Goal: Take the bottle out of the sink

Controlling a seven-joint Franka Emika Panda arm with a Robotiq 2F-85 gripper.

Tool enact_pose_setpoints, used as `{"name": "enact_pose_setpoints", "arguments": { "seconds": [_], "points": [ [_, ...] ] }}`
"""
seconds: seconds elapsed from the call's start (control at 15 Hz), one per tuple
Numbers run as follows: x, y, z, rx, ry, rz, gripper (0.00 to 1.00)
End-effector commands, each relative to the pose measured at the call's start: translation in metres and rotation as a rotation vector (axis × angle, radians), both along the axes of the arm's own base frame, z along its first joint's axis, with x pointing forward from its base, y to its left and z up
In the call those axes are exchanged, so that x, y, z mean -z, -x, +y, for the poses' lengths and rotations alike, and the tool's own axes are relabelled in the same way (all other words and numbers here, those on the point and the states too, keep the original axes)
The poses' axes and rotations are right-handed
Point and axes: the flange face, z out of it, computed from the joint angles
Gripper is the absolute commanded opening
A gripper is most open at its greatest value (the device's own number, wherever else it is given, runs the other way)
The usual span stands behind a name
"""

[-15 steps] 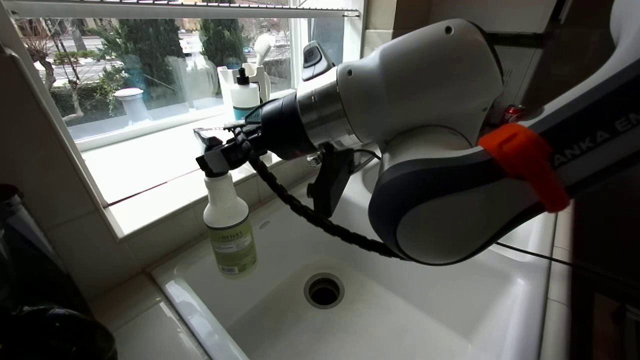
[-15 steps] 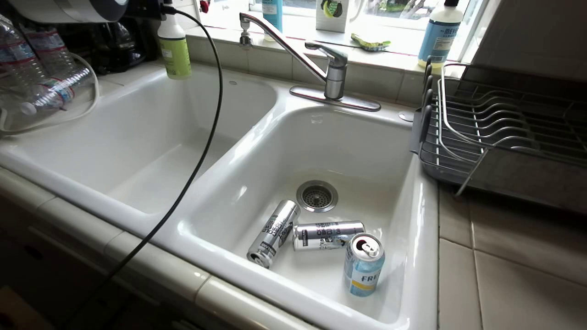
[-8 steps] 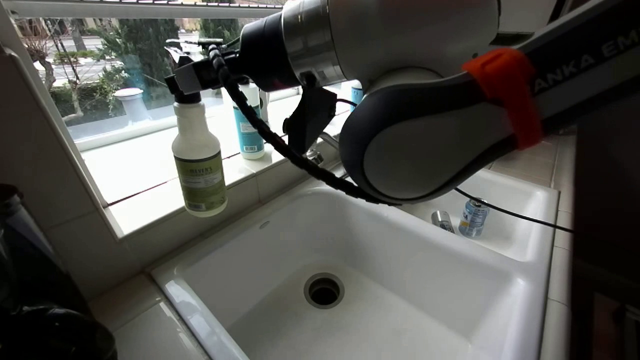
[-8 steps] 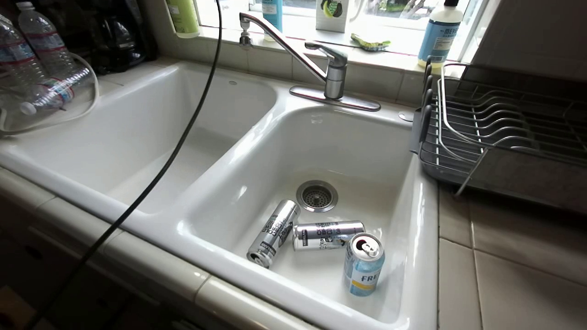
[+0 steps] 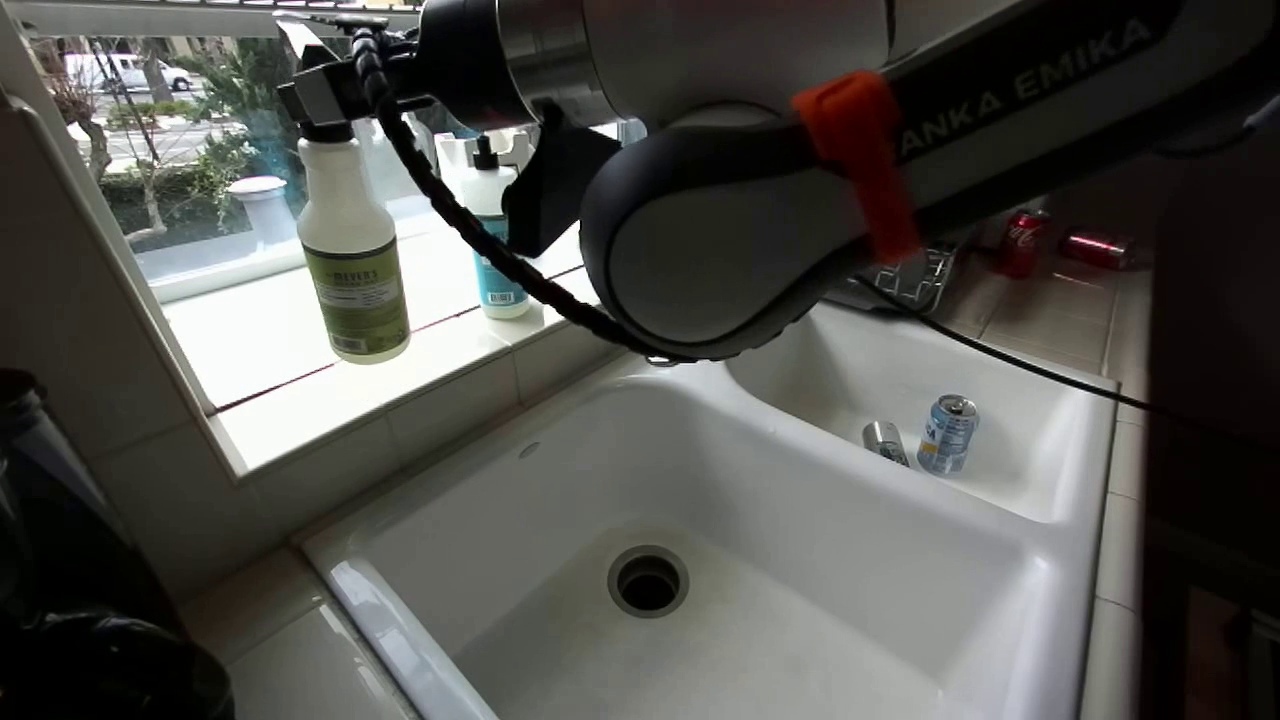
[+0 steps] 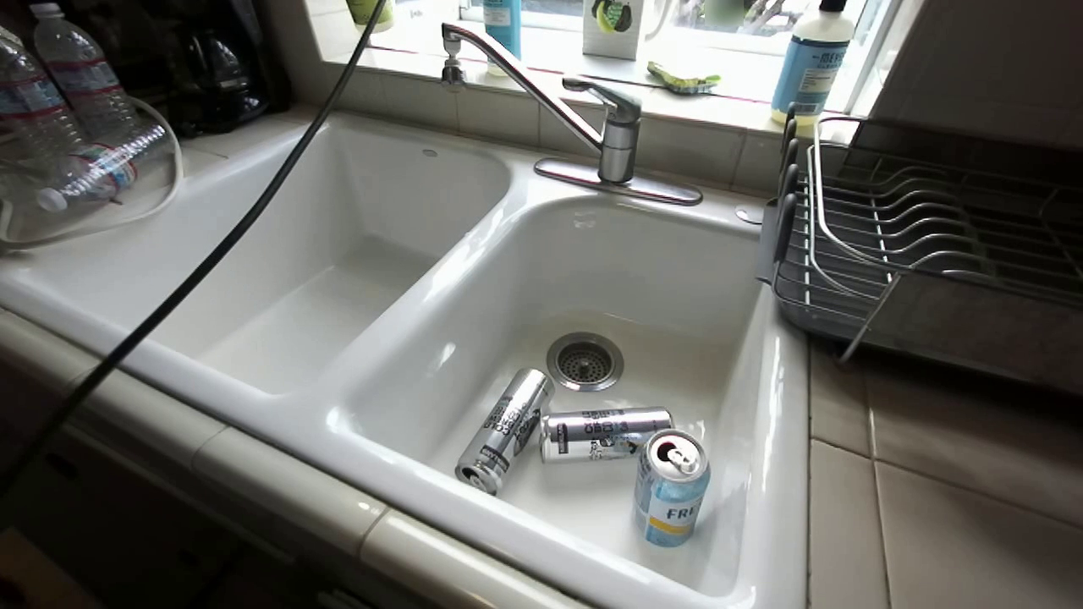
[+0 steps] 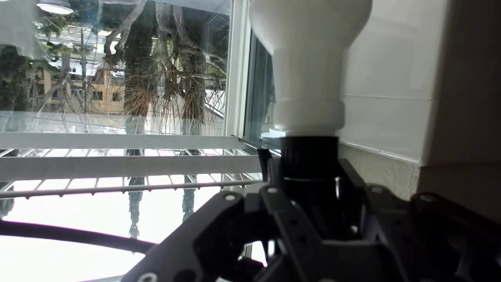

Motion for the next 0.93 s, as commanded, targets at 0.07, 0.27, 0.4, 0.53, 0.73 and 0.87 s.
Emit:
{"name": "enact_pose_setpoints", "arguments": {
  "seconds": [0.07,0.27,0.4,0.53,0.73,0.87],
  "points": [
    [0.014,-0.031,0.008,0.008,0.054,-0.014,0.11],
    [0.021,-0.045,0.004,0.029,0.074,-0.003,0.11],
    [0.022,-0.054,0.002,0.041,0.083,0.007,0.11],
    [0.023,-0.061,-0.001,0.054,0.091,0.017,0.11],
    [0.027,-0.068,-0.003,0.067,0.099,0.050,0.11],
    [0.031,-0.072,-0.004,0.075,0.099,0.075,0.11]
  ]
}}
